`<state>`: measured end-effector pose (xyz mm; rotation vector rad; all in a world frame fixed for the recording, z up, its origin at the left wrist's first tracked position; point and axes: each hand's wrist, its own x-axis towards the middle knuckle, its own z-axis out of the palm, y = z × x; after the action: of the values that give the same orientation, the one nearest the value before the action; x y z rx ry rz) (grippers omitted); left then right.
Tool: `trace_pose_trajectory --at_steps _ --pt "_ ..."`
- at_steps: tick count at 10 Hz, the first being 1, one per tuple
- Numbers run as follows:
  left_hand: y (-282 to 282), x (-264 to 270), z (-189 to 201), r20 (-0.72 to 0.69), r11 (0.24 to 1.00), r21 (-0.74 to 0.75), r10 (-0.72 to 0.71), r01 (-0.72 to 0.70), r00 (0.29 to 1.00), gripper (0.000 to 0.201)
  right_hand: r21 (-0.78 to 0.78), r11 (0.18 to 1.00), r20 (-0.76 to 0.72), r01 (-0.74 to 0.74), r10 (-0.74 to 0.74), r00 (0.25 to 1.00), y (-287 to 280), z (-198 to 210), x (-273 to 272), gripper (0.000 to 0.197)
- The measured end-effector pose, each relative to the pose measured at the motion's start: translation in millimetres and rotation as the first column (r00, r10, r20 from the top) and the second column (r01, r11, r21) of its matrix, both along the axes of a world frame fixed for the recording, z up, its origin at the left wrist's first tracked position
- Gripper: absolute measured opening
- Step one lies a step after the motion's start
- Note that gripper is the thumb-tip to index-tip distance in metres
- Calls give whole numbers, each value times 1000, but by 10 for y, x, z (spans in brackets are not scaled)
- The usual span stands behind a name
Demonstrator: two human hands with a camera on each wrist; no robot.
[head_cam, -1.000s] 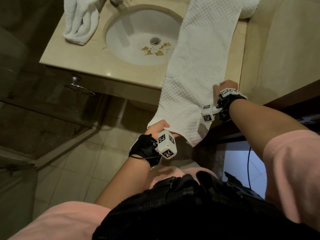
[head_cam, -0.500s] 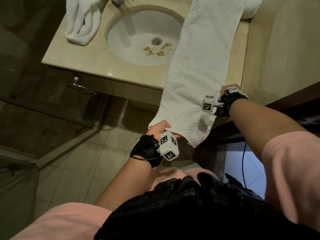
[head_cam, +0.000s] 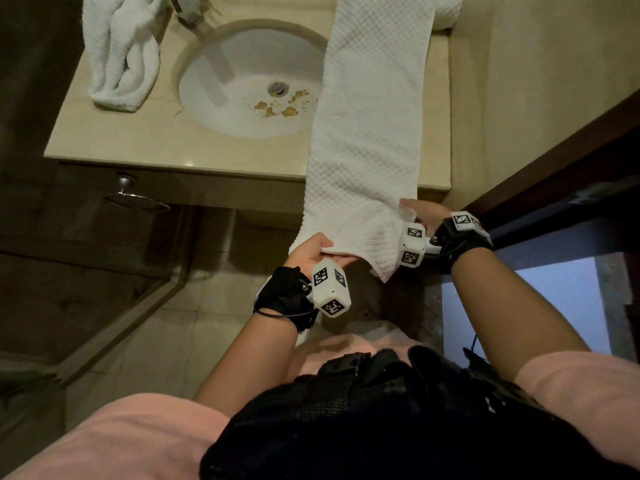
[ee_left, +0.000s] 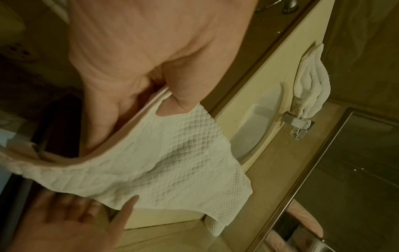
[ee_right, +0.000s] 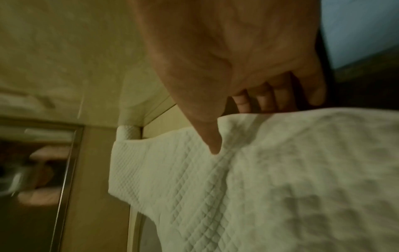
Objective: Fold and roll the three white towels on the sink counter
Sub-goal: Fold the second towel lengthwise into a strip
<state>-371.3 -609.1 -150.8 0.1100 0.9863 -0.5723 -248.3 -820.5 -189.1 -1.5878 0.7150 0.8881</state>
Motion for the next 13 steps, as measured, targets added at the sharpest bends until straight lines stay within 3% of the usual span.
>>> trace_pose_trajectory --at_steps 1,2,3,4,5,6,7,8,9,10,11,12,13 --pt "2 10 70 50 998 -61 10 -7 999 42 369 917 -279 150 -44 959 -16 -16 -442 48" --pt "19 11 68 75 998 -61 -22 26 997 43 536 806 -348 253 -62 935 -27 -58 -753 43" --pt "71 6 74 67 998 -26 -57 59 996 40 481 849 -324 220 -62 944 37 75 -904 26" --pt "162 -35 111 98 975 166 -162 145 982 33 251 954 -173 166 -124 977 0 158 -929 27" --pt "298 -28 54 113 930 316 -233 188 966 32 75 995 3 71 -71 997 -39 106 -945 14" --pt "419 -3 1 122 924 343 -225 172 967 37 58 994 29 96 -98 995 -44 78 -973 10" --pt "505 0 -5 83 860 435 -333 267 939 23 55 994 -1 91 -91 996 -19 105 -1018 10" --pt "631 10 22 43 743 560 -469 367 882 3 53 994 -41 99 -97 994 -60 98 -1053 9" --pt "708 55 48 104 668 639 -566 381 818 7 51 991 -22 124 -123 992 -82 151 -1074 10" --pt "736 101 61 216 674 678 -563 293 798 15 40 991 -34 126 -125 992 -108 221 -1048 13" --pt "730 97 74 280 724 628 -553 286 784 9 145 984 -87 105 -93 992 -186 267 -996 23" --pt "742 86 116 320 726 616 -585 305 745 12 -4 989 5 145 -145 989 -210 309 -964 21" --pt "783 115 169 392 682 656 -674 323 626 26 -31 984 75 174 -171 982 -213 325 -977 32"
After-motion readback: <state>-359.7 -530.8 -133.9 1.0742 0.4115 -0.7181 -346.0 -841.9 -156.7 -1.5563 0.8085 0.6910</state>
